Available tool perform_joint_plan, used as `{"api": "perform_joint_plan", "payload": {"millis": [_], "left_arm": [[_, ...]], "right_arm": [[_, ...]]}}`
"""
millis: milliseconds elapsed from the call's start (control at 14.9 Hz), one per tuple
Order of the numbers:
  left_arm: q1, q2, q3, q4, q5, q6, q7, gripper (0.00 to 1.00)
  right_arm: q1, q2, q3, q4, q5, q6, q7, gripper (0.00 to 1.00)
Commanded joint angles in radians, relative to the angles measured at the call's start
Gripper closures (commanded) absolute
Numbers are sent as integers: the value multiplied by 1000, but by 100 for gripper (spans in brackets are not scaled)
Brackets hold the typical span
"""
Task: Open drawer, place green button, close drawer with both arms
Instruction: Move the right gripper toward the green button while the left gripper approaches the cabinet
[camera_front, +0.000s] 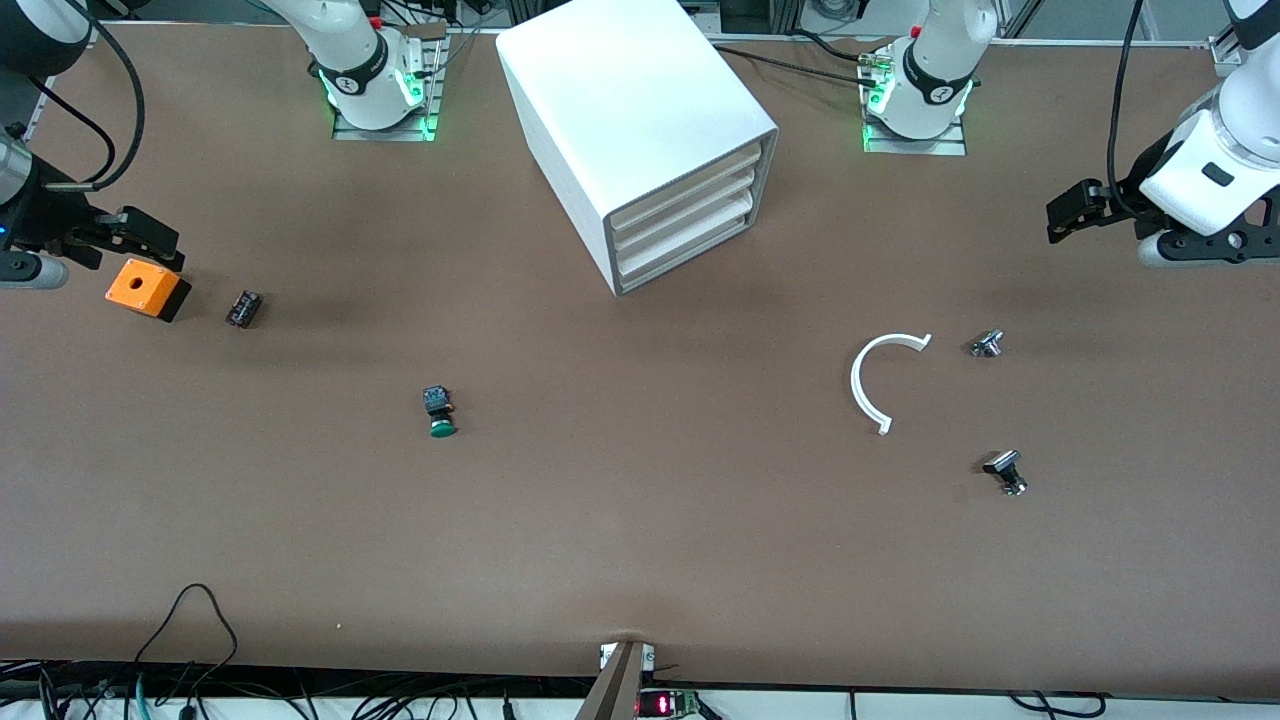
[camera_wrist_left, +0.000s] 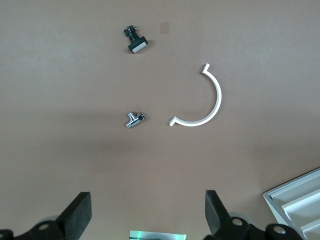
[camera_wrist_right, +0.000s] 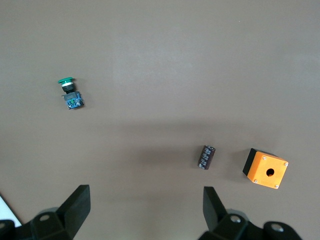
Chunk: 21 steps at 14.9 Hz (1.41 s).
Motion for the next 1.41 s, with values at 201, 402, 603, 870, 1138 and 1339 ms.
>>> {"api": "perform_joint_plan", "payload": {"millis": [201,402,603,870,1138,1339], "left_arm": [[2,13,-1,40,-39,-14,17,0],[3,16,-3,42,-39,-29,22,0],[2,31,-4,54,-29,-26,20,0],[0,39,-9,57,-25,-34,9,0],[-1,76,-12,55,-27,-34,20,0],[-12,120,-13,66,-32,-35,14,0]], "right_arm": [[-8,-2,1,11,13,0,-22,0],[-8,18,1,18,19,-3,-27,0],[-2,59,2,52,18,-9,-31,0],[4,101,10,61,18,-17,-42,0],[27,166,13,60,25,1,-21,0],[41,209,13,63,27,53,-22,0]]}}
